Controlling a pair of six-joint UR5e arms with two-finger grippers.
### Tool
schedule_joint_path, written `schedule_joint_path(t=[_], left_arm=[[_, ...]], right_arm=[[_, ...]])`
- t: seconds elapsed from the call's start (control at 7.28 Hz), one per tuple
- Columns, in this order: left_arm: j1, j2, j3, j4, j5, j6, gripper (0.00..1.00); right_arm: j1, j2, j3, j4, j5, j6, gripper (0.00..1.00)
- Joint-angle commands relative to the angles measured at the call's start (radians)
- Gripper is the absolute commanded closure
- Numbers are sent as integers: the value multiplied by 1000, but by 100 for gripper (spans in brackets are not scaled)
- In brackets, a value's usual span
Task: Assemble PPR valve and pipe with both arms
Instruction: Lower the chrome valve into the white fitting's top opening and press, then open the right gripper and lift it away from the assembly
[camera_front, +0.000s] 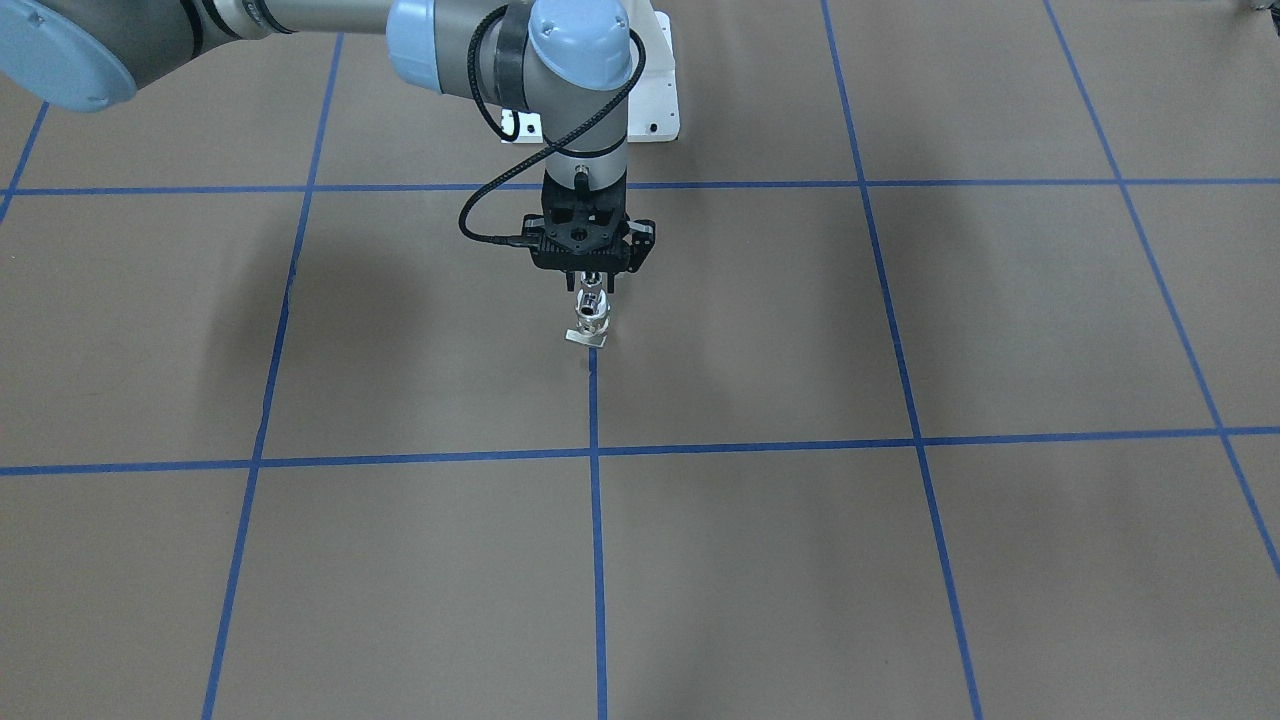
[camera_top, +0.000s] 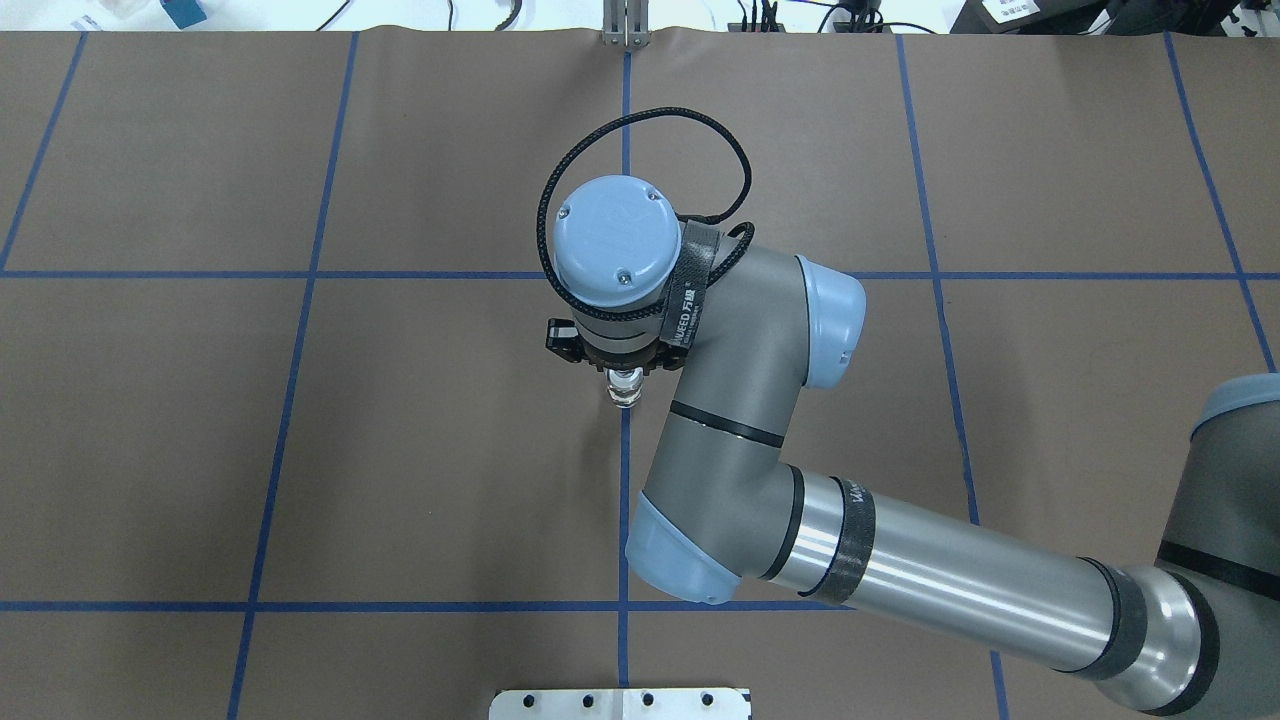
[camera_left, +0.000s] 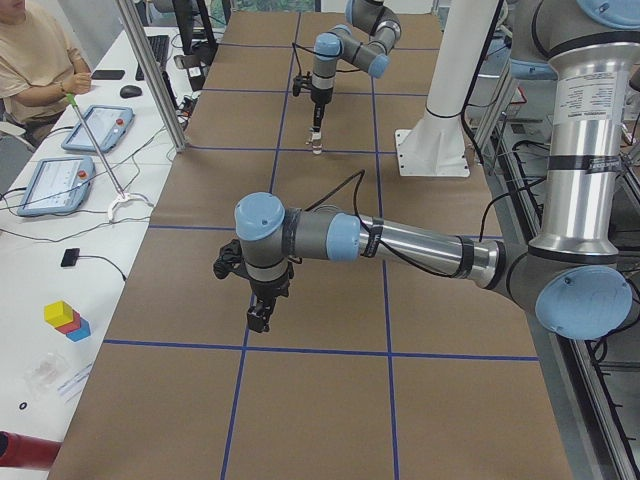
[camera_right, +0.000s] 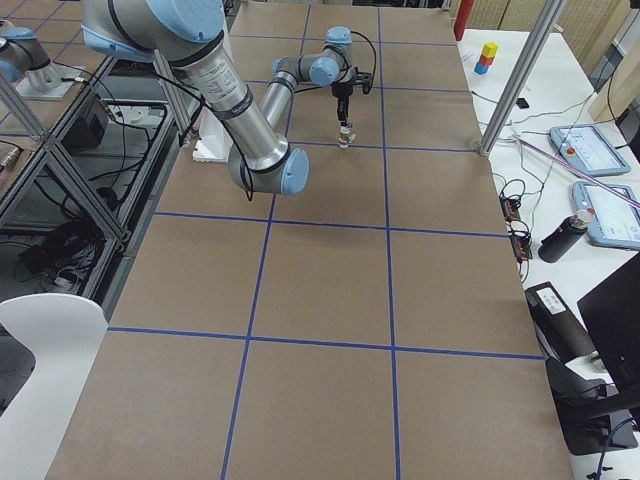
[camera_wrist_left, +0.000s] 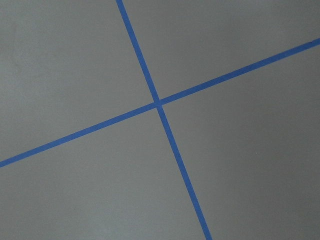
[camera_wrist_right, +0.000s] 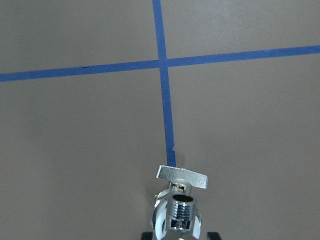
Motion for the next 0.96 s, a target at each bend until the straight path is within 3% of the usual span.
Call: schedule_joint_path(t=[0.0, 0.14, 0.27, 0.55, 0.82], left_arm=[[0, 0, 0, 0, 0, 0, 0], [0, -2, 0, 0, 0, 0, 0], [0, 0, 0, 0, 0, 0, 0], [0, -2, 0, 0, 0, 0, 0], [0, 2, 2, 0, 0, 0, 0]], right_arm=[[0, 0, 0, 1, 0, 0, 45], [0, 2, 5, 0, -9, -8, 9], [5, 9, 15, 0, -37, -17, 0], [72, 5, 75, -5, 7, -46, 0], [213, -72, 107, -6, 127, -197, 0]])
